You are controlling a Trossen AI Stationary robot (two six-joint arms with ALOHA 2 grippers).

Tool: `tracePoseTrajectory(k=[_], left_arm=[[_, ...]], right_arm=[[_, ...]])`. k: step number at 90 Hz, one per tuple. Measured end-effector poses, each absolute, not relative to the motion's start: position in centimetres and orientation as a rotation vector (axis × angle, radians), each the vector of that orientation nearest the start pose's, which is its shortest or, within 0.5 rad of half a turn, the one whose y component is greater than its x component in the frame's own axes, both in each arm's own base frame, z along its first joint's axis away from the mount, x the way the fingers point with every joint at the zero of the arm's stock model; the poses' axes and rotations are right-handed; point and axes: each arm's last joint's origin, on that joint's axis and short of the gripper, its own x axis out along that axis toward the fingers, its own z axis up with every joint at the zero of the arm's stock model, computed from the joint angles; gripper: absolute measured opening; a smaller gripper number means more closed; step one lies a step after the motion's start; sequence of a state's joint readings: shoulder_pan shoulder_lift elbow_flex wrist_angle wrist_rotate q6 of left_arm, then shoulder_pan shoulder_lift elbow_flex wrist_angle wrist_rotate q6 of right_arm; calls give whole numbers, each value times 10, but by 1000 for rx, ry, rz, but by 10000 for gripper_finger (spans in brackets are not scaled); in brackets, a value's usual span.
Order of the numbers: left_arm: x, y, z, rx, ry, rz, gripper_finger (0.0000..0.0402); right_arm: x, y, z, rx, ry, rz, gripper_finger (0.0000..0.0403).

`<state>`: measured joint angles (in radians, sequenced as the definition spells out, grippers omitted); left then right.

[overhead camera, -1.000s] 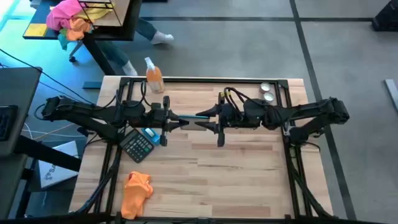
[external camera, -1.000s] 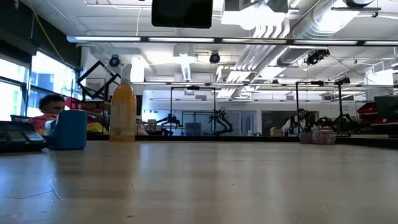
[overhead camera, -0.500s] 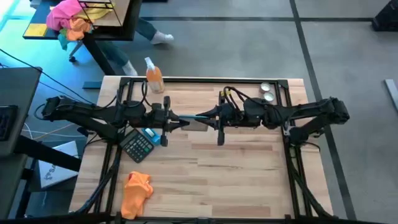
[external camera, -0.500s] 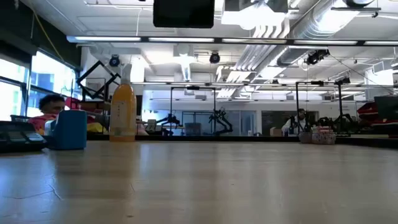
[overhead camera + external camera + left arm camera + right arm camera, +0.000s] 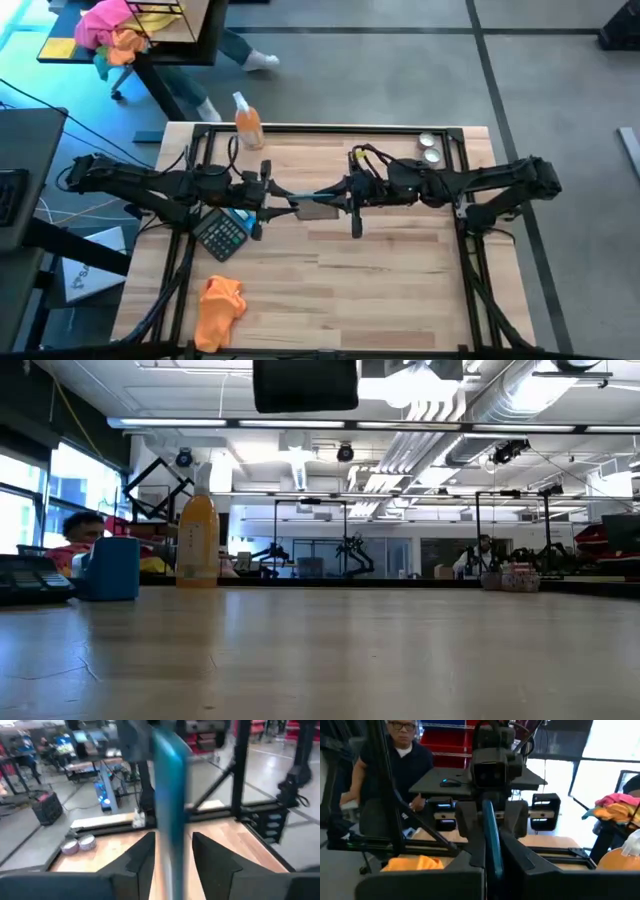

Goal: Apply microfiber cloth
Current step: Spray the blue phone using the orange spray bottle

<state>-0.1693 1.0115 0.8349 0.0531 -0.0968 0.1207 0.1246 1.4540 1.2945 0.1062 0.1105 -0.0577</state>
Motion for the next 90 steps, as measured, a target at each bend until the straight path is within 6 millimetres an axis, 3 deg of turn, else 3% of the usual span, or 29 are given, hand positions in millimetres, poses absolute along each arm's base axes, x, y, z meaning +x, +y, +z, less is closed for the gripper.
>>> tracePoseTrajectory(k=[33,48,60,76,90], left_arm=[[174,-39,344,78,166,-76,117],[169,-40,338,70,232,-63,117],[169,-37,325,9,357,42,117],[164,-46,293,-257,721,-35,117],[159,-72,277,-618,1001,-108,117]], right_arm=[[336,30,382,-34,44,-31,0],[336,20,379,-40,71,-41,0],[335,20,369,-55,176,-76,0],[327,41,352,-71,361,-150,0],[318,68,344,-82,433,-179,0]])
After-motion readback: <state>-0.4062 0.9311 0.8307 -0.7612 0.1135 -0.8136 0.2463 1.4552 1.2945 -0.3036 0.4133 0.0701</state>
